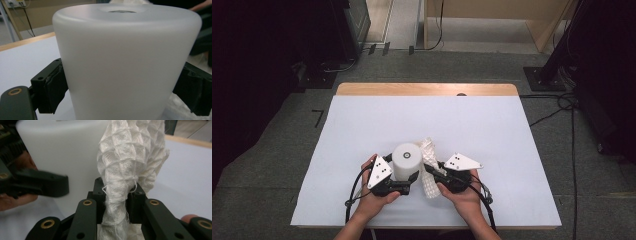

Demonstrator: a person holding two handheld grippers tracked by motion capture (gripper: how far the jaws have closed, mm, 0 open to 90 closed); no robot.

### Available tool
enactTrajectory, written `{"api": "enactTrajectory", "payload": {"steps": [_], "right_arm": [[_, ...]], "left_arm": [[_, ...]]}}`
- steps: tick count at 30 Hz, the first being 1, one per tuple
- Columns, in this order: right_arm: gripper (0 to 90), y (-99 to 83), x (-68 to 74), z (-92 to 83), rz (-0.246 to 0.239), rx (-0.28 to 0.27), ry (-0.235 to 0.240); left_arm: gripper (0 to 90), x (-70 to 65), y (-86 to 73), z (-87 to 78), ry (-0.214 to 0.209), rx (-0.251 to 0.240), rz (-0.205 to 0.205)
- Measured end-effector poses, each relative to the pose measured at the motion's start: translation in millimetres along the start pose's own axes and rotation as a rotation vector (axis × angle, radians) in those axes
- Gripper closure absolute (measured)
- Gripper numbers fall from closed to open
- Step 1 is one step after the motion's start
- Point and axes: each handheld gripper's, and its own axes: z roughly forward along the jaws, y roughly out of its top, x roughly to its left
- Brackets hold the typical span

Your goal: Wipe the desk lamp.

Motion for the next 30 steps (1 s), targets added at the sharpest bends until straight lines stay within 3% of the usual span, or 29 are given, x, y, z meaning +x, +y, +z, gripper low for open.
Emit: {"api": "enactTrajectory", "payload": {"steps": [6, 8, 11, 17, 19, 26, 30], "right_arm": [[72.9, 10.5, 3.2, -14.1, -0.046, -0.07, -0.012], [72.8, 11.6, 3.8, -14.6, -0.057, -0.067, -0.015], [72.9, 6.3, 3.2, -7.9, -0.062, -0.029, -0.022], [72.8, -13.6, -0.2, 15.1, -0.038, 0.107, -0.016], [72.8, -14.8, 0.3, 17.6, -0.039, 0.12, -0.015], [72.8, -6.1, 1.0, 7.0, -0.043, 0.059, -0.023], [72.8, -2.0, -1.3, 0.9, -0.041, 0.02, -0.035]], "left_arm": [[8.5, -2.9, -2.0, 4.0, -0.007, 0.021, 0.022], [8.5, -2.6, -1.5, 3.3, -0.004, 0.017, 0.022], [8.5, -0.3, -0.2, 1.0, -0.002, 0.007, 0.011], [8.6, 5.0, 3.8, -4.7, 0.006, -0.023, -0.01], [8.6, 6.6, 3.5, -4.7, 0.009, -0.027, -0.014], [8.6, 3.9, -2.4, 2.1, 0.011, -0.005, -0.002], [8.5, 1.3, -9.5, 9.1, 0.044, 0.023, 0.037]]}}
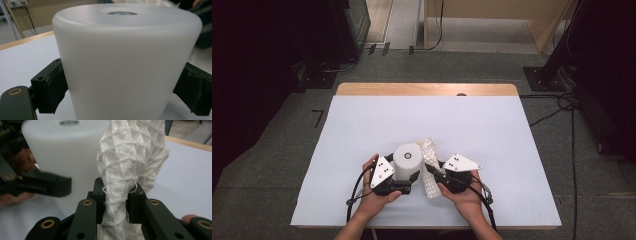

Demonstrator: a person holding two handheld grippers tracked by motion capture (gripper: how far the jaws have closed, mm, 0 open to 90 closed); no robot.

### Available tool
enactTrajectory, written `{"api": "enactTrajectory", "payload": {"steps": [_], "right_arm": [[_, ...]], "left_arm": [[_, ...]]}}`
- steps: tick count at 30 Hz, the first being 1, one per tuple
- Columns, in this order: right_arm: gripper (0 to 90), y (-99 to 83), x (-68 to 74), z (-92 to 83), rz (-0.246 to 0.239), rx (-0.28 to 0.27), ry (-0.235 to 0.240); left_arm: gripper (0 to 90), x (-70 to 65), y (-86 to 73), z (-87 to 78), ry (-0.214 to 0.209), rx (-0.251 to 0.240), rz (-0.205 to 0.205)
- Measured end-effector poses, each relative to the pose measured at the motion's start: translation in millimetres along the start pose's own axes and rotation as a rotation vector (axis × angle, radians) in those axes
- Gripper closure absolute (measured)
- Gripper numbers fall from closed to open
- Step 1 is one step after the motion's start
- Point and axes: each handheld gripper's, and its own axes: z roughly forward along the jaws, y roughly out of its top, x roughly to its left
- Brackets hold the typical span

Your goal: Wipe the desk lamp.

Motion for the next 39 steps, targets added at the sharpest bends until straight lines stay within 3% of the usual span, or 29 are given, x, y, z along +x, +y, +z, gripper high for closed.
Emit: {"api": "enactTrajectory", "payload": {"steps": [3, 9, 12, 16, 20, 22, 26, 28, 30, 31, 33, 36, 39], "right_arm": [[72.8, 1.7, -2.8, -2.9, 0.003, -0.007, -0.009], [72.7, 2.3, -11.5, -6.9, -0.028, 0.013, -0.07], [72.7, -1.6, -18.3, -6.7, -0.025, 0.037, -0.093], [72.6, -5.6, -29.0, -6.0, 0.009, 0.059, -0.116], [72.5, -9.7, -34.2, -4.5, 0.032, 0.089, -0.154], [72.5, -10.6, -36.2, -4.8, 0.024, 0.093, -0.175], [72.3, -8.6, -38.6, -11.5, 0.038, 0.068, -0.278], [72.3, -7.7, -38.9, -14.9, 0.028, 0.054, -0.349], [72.4, -7.6, -36.8, -14.5, -0.011, 0.06, -0.407], [72.4, -7.9, -33.9, -12.3, -0.011, 0.072, -0.401], [72.5, -10.0, -27.6, -4.8, -0.008, 0.096, -0.344], [72.6, -13.9, -15.1, 8.7, 0.014, 0.127, -0.228], [72.6, -13.3, 0.0, 15.9, -0.003, 0.121, -0.109]], "left_arm": [[8.6, 0.8, -6.4, 4.7, 0.006, 0.031, -0.001], [8.4, 2.5, -9.4, 3.3, 0.008, 0.019, -0.018], [1.4, -1.0, -6.3, -2.3, 0.071, -0.009, -0.053], [1.2, -7.4, -3.5, -0.9, 0.115, 0.028, -0.134], [1.6, -19.3, -3.3, 10.6, 0.22, 0.098, -0.105], [4.0, -20.0, -3.8, 12.4, 0.222, 0.105, -0.114], [8.4, -20.6, -3.0, 9.8, 0.211, 0.1, -0.084], [8.4, -17.8, -1.9, 6.4, 0.201, 0.077, -0.087], [8.5, -13.3, 1.6, 0.0, 0.176, 0.037, -0.099], [8.5, -11.1, 4.0, -2.6, 0.154, 0.019, -0.106], [8.5, -8.1, 8.4, -7.6, 0.117, -0.005, -0.105], [8.5, -7.2, 12.4, -12.0, 0.081, -0.03, -0.095], [8.5, -7.5, 13.9, -13.9, 0.047, -0.04, -0.074]]}}
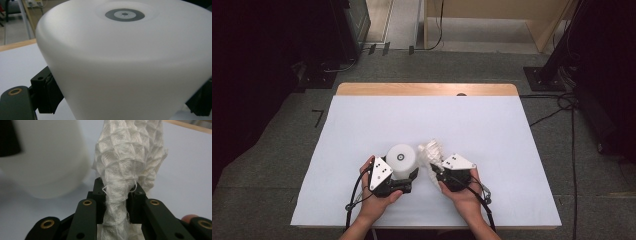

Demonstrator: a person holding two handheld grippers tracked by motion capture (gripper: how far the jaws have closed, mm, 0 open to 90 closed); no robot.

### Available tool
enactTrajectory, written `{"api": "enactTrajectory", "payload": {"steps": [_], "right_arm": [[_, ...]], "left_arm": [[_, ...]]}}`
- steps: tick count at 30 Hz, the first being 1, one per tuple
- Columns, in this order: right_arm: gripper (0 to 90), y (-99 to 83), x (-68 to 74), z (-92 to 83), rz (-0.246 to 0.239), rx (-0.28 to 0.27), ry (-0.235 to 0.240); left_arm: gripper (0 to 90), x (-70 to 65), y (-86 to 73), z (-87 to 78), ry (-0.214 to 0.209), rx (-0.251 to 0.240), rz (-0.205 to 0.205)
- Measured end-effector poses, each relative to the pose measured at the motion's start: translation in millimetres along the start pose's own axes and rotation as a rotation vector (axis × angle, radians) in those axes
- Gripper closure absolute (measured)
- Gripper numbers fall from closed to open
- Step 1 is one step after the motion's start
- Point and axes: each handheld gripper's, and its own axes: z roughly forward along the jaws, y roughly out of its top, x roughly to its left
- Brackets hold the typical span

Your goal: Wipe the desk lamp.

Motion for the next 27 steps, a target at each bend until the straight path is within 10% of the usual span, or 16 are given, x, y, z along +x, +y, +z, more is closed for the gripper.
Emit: {"api": "enactTrajectory", "payload": {"steps": [2, 16, 27], "right_arm": [[72.7, 2.4, 9.3, -0.5, -0.021, -0.022, 0.06], [72.8, 22.3, 8.4, -31.4, -0.035, -0.182, 0.098], [72.8, 5.5, 5.2, -9.1, -0.003, -0.051, 0.114]], "left_arm": [[8.5, -1.0, 0.0, -0.4, -0.015, -0.001, 0.011], [8.5, -2.1, -2.3, 4.8, -0.082, 0.034, 0.046], [8.6, 4.7, -0.1, 3.4, -0.094, 0.015, 0.021]]}}
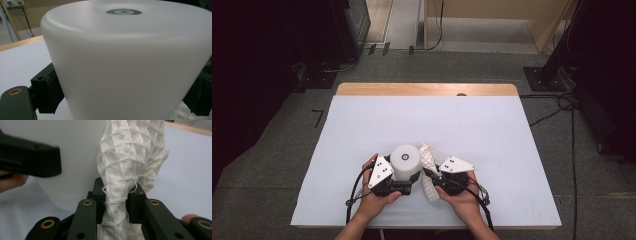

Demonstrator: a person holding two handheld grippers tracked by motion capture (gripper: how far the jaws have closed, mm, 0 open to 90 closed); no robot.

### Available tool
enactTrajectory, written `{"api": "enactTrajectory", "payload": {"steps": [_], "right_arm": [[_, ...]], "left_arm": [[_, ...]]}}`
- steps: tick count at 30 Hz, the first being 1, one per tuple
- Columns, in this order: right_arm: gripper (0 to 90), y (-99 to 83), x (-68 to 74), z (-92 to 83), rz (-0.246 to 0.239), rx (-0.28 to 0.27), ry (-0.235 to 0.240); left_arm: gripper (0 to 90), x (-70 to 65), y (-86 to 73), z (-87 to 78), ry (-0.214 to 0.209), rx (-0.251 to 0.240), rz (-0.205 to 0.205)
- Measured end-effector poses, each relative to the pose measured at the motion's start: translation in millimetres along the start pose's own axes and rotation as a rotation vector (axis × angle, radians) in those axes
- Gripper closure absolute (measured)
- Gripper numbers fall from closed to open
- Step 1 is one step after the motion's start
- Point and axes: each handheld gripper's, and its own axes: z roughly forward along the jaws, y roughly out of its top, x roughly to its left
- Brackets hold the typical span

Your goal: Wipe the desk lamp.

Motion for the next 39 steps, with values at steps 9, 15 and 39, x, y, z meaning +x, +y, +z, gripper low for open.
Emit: {"api": "enactTrajectory", "payload": {"steps": [9, 15, 39], "right_arm": [[72.7, 9.4, -1.7, -15.9, -0.019, -0.072, -0.008], [72.7, -3.6, -6.5, -5.6, 0.016, 0.012, -0.001], [72.5, 4.0, -31.3, -23.5, 0.037, -0.06, -0.1]], "left_arm": [[8.6, -5.5, -3.2, 8.1, -0.014, 0.02, 0.01], [8.6, -7.1, -0.6, 6.2, -0.023, 0.004, 0.01], [2.1, 10.7, -20.4, 16.6, 0.13, 0.066, 0.003]]}}
